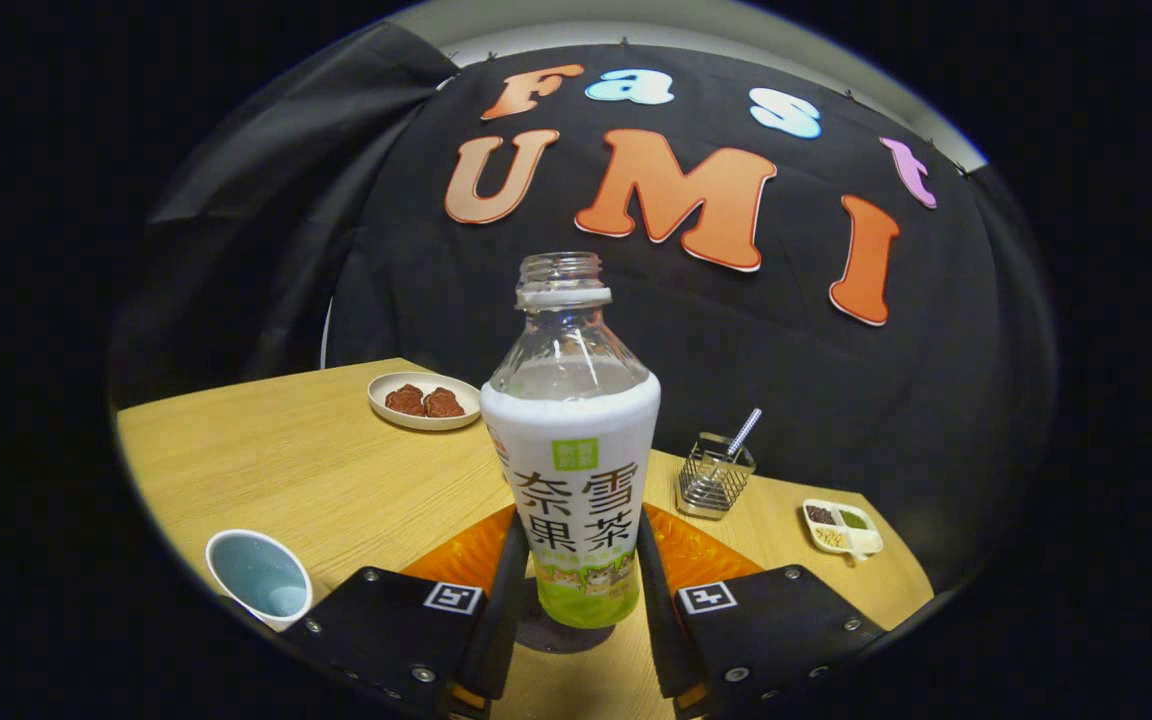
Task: Take the bottle from table, then pour the juice into the cup, finally place the bottle on the coaster
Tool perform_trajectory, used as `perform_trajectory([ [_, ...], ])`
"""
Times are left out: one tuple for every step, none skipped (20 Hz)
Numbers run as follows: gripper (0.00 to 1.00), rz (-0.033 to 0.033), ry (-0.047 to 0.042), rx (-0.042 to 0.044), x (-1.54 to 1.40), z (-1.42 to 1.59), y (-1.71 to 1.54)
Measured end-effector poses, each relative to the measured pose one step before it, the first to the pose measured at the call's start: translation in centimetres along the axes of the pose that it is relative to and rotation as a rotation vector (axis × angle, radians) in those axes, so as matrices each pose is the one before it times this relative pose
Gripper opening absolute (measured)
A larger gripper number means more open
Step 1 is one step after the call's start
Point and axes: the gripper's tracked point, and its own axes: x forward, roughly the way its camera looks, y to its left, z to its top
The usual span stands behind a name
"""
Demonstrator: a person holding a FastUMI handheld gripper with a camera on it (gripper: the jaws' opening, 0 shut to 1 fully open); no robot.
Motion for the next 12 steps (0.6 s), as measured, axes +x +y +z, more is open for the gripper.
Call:
perform_trajectory([
  [0.57,0.005,0.01648,0.02708,0.295,-0.534,-0.04],
  [0.57,0.00876,0.0147,0.02446,0.251,-0.477,0.11],
  [0.57,0.00459,0.00967,0.01655,0.152,-0.345,0.063],
  [0.57,0.00047,0.00436,0.01125,0.144,-0.246,-0.011],
  [0.57,0.00181,0.00559,0.00834,0.08,-0.183,0.004],
  [0.57,0.003,0.00659,0.01288,0.106,-0.228,0.161],
  [0.57,0.00459,0.01322,0.01172,0.13,-0.56,0.216],
  [0.57,0.00524,0.00659,0.01046,0.045,-0.199,0.171],
  [0.57,0.00065,0.00253,0.0026,0.148,-0.063,0.064],
  [0.57,-0.00207,0.00129,0.00416,0.085,-0.094,-0.059],
  [0.57,-0.00544,0.00522,0.00531,0.13,-0.196,-0.066],
  [0.57,0.0008,0.00785,0.01007,0.161,-0.259,-0.104],
])
